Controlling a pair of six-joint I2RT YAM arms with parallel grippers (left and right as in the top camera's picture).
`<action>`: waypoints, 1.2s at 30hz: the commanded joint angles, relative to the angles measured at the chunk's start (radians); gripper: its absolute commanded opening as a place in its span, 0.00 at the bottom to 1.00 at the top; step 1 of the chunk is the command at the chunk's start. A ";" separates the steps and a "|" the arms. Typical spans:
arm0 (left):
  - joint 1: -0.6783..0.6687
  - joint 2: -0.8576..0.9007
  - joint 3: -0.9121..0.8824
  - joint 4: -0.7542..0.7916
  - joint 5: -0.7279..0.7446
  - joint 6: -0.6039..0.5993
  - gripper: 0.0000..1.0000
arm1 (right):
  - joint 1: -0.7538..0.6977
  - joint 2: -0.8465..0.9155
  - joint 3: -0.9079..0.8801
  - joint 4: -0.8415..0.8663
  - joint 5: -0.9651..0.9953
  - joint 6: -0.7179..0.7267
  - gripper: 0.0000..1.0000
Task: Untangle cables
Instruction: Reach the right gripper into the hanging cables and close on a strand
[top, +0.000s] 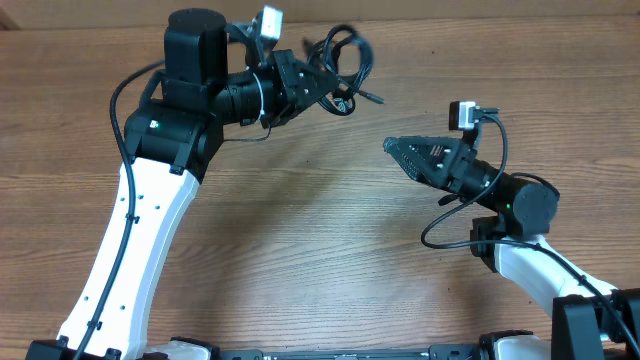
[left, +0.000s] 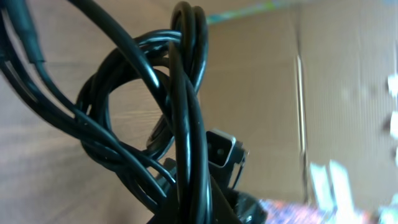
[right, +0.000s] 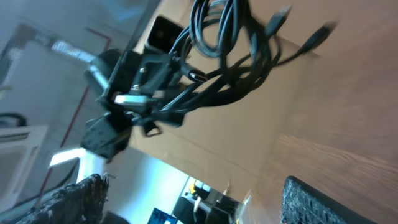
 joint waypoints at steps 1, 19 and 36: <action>-0.006 0.000 0.014 -0.038 -0.093 -0.258 0.04 | 0.005 -0.014 0.019 -0.069 -0.047 -0.151 0.87; -0.007 0.000 0.014 -0.344 -0.272 -0.603 0.04 | 0.030 -0.014 0.019 -0.175 -0.188 -0.656 0.86; -0.021 0.000 0.014 -0.451 -0.302 -0.796 0.04 | 0.110 -0.014 0.062 -0.492 -0.094 -1.003 0.81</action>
